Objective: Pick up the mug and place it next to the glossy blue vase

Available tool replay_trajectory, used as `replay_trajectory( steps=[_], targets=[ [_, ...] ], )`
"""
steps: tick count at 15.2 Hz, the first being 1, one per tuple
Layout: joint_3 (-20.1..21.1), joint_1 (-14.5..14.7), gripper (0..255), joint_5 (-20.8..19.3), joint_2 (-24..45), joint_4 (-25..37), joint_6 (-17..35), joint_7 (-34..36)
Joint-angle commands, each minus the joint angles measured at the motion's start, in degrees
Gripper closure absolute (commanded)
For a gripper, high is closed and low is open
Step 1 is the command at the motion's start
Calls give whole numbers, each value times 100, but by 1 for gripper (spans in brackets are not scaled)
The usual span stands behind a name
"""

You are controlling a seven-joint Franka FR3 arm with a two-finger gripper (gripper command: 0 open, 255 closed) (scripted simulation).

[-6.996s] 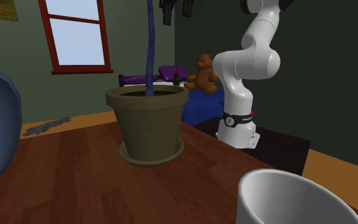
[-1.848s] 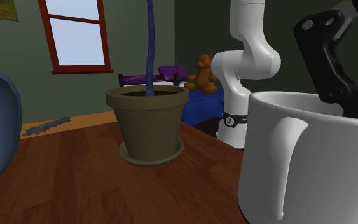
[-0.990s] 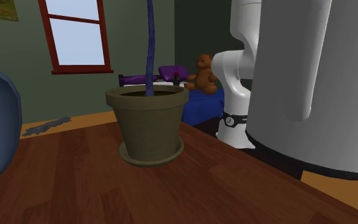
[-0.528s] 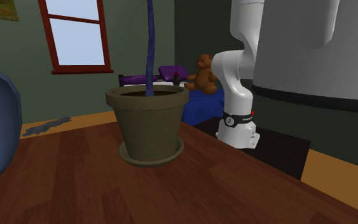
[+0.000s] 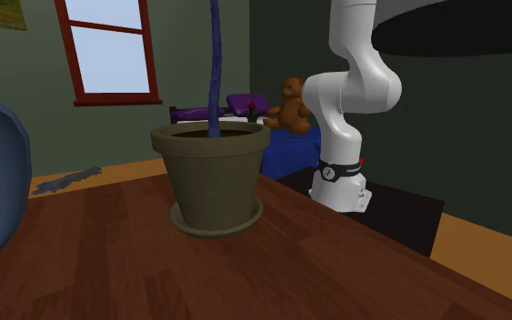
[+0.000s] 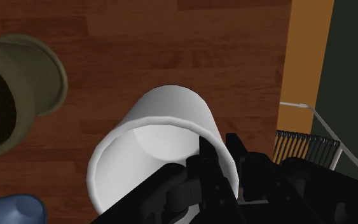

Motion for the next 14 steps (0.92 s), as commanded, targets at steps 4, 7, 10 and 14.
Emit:
replay_trajectory(
  steps=[4, 7, 10, 14],
  targets=[
    [19, 38, 255, -45, 102, 520, -432, -5],
    [32, 70, 255, -86, 185, 856, -695, -3],
    [48, 111, 255, -138, 290, 1222, -970, 4],
    [5, 55, 255, -151, 319, 1493, -1200, -137]
  ],
)
